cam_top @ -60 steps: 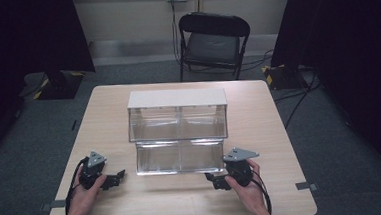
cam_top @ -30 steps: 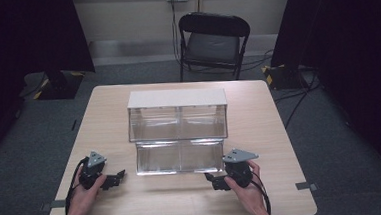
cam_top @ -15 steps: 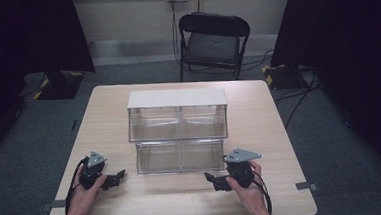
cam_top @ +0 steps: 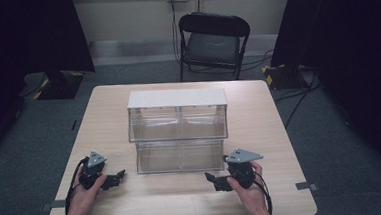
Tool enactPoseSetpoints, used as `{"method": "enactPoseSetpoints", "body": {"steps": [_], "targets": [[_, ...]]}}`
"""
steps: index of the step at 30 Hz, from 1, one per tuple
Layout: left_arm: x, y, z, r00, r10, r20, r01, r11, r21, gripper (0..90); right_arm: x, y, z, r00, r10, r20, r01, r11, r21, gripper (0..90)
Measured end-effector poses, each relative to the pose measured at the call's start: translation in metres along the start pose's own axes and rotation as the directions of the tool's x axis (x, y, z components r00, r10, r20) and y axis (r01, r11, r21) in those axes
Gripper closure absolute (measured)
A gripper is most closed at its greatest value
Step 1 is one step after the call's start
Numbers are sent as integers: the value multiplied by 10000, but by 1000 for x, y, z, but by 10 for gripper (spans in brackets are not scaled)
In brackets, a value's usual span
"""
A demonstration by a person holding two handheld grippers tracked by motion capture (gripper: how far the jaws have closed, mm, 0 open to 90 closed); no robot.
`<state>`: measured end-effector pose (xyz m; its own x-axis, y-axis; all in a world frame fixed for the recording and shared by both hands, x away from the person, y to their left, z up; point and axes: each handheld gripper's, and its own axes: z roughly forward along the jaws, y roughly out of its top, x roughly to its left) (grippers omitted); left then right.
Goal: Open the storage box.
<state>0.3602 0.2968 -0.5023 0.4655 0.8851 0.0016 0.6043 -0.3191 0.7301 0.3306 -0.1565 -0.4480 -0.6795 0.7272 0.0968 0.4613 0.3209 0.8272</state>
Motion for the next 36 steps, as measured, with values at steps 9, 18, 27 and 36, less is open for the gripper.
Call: {"method": "enactPoseSetpoints", "body": {"steps": [9,18,27,36], "targets": [[0,0,0,10000,-2,1,2,10000,-2,89,1,1,-3,10000,2,7,-2,9999,-103,112],[0,0,0,10000,2,2,-2,10000,2,89,2,3,-6,10000,-35,-18,35,9998,-207,112],[0,0,0,10000,51,7,-51,10000,29,89,2,6,-10,10000,-84,5,85,9992,-386,108],[0,0,0,10000,0,1,0,10000,1,89,2,7,-12,10000,-51,-31,50,9990,-443,108]]}}
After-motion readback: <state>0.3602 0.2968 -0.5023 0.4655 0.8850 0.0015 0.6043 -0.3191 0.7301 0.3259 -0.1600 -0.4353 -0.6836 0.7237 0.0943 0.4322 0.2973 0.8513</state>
